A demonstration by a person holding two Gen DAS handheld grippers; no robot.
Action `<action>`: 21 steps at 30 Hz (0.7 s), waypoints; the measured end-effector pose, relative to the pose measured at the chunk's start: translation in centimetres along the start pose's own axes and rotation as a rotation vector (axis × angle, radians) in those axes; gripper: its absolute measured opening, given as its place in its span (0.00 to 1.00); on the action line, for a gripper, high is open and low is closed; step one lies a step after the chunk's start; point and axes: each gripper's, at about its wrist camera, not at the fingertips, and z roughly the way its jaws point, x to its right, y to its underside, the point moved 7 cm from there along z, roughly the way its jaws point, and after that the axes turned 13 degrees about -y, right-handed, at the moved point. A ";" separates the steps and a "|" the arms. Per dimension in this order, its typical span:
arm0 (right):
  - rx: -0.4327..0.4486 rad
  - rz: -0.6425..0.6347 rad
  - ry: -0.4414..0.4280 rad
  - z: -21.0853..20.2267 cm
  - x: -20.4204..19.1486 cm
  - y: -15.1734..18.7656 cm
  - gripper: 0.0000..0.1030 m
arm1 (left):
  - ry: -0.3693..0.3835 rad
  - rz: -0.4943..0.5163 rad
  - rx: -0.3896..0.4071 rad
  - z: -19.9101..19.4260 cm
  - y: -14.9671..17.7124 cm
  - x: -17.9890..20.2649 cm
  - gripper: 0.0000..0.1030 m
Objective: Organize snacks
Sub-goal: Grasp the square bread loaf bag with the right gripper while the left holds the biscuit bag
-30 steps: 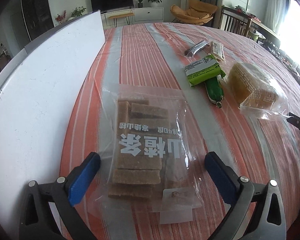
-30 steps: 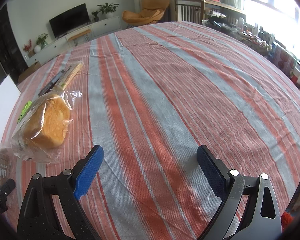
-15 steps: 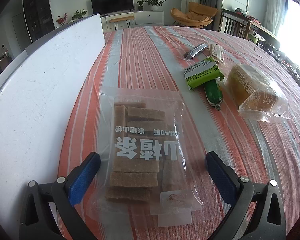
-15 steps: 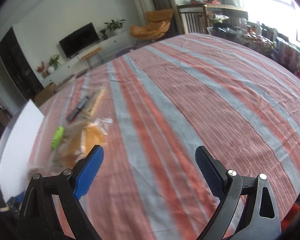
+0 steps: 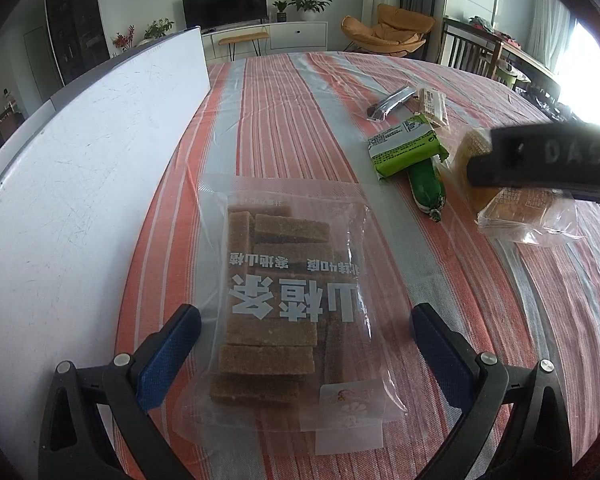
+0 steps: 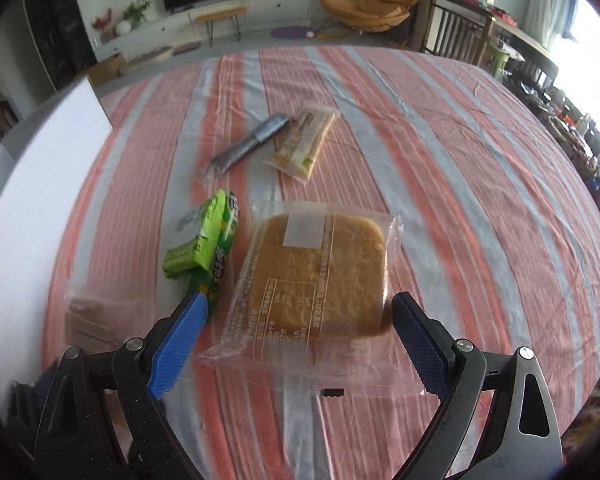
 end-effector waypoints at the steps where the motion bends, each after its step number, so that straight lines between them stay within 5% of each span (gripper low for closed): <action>1: -0.008 0.001 0.003 0.3 0.3 0.3 0.92 | 0.000 0.000 0.000 0.0 0.0 0.0 1.00; 5: -0.009 0.075 -0.034 1.2 2.6 1.4 0.92 | 0.000 0.000 0.000 0.0 0.0 0.0 1.00; 12: 0.134 0.066 -0.106 -2.4 4.2 2.8 0.83 | 0.000 0.000 0.000 0.0 0.0 0.0 1.00; 21: 0.160 0.004 -0.040 -3.6 5.5 8.1 0.84 | 0.000 0.000 0.000 0.1 0.0 0.1 1.00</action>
